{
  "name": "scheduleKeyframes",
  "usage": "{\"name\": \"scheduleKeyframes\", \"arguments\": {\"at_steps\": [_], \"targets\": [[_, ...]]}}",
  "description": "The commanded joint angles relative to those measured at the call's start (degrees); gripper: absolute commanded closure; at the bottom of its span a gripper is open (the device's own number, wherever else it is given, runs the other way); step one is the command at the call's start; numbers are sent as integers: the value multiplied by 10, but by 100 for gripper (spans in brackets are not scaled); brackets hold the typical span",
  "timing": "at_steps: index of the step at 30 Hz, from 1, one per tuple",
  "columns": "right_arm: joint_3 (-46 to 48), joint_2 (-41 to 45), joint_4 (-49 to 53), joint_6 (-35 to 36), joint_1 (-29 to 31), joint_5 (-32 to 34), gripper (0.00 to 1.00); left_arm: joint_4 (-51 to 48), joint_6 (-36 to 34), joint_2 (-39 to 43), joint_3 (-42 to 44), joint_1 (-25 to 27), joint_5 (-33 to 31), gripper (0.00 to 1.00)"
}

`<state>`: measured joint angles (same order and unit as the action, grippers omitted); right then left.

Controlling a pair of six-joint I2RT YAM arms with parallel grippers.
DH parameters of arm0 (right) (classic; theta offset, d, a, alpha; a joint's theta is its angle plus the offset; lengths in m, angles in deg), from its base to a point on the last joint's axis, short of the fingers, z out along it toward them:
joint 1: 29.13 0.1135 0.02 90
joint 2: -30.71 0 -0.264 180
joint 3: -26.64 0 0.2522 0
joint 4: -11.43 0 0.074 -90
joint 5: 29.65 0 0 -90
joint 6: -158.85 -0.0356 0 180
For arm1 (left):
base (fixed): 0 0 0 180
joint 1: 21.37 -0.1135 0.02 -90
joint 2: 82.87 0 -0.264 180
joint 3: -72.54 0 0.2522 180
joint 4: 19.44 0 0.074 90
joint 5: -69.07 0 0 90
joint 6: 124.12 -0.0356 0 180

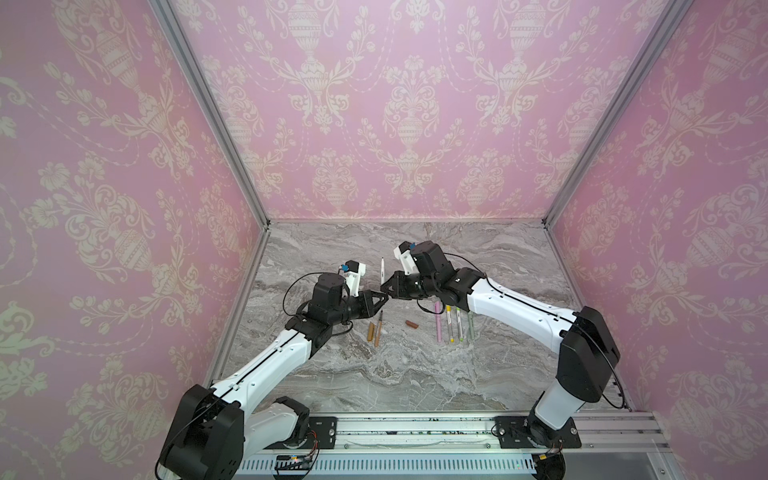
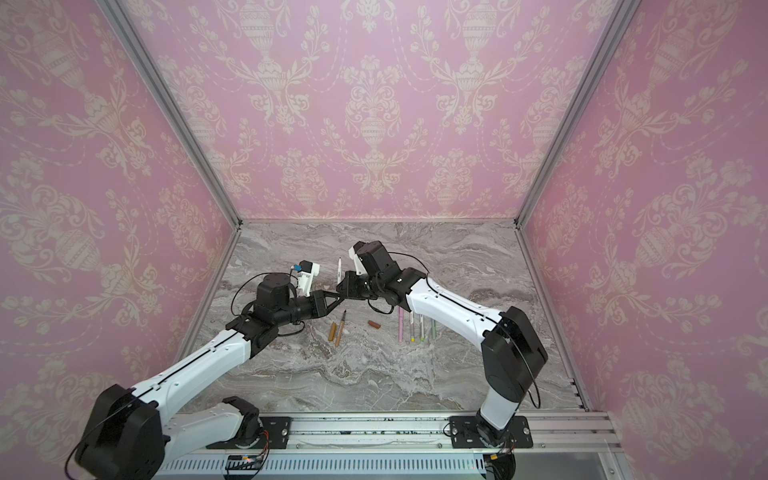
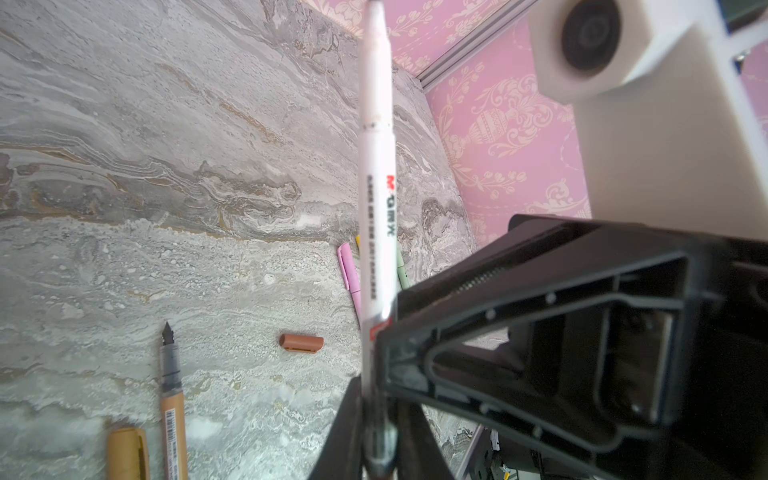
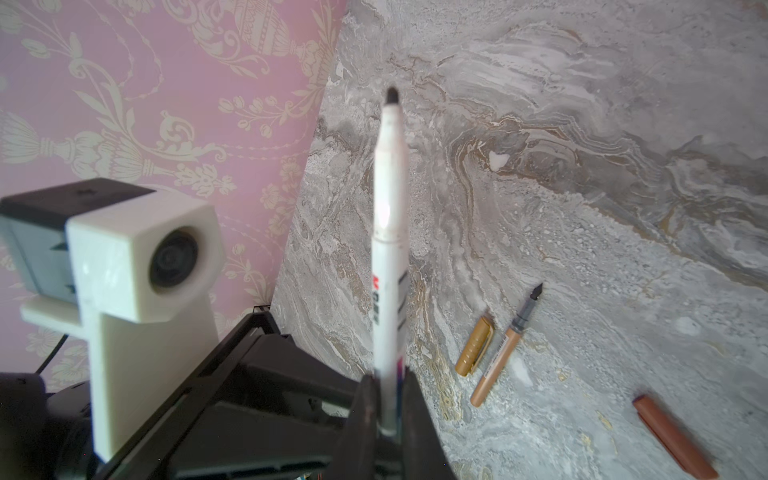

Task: Insert the pens into the pen caps
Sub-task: 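Close the left gripper on the white pen barrel while the right gripper releases, then move the right gripper down to the red-brown cap and grasp it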

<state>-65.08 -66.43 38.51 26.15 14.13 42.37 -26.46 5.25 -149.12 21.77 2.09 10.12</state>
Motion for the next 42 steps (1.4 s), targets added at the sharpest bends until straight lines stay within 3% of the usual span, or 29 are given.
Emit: {"name": "scheduleKeyframes", "arguments": {"at_steps": [1, 5, 10, 15, 22, 28, 35, 42], "targets": [[-21, 12, 29, 23, 9, 1, 100, 3, -11, -7, -16, -2, -14, 93], [-30, 15, 43, 30, 8, 15, 100, -1, -16, -10, -16, -2, -14, 100], [-40, 38, 67, 43, 8, 46, 66, -23, -28, -10, -14, -2, -21, 100], [-38, 73, 113, 56, 4, 84, 51, -52, -39, -8, 0, -2, -30, 100], [-11, 77, 228, 63, -12, 118, 49, -135, -83, 14, -3, -2, -74, 100], [-33, -5, 338, 81, -19, 95, 48, -186, -105, 35, -2, -2, -98, 100], [-16, -61, 286, 26, -11, 8, 44, -198, -117, 57, 8, 2, -116, 100], [-7, -116, 232, -29, -9, -21, 42, -198, -120, 65, 6, 4, -117, 100]]}}
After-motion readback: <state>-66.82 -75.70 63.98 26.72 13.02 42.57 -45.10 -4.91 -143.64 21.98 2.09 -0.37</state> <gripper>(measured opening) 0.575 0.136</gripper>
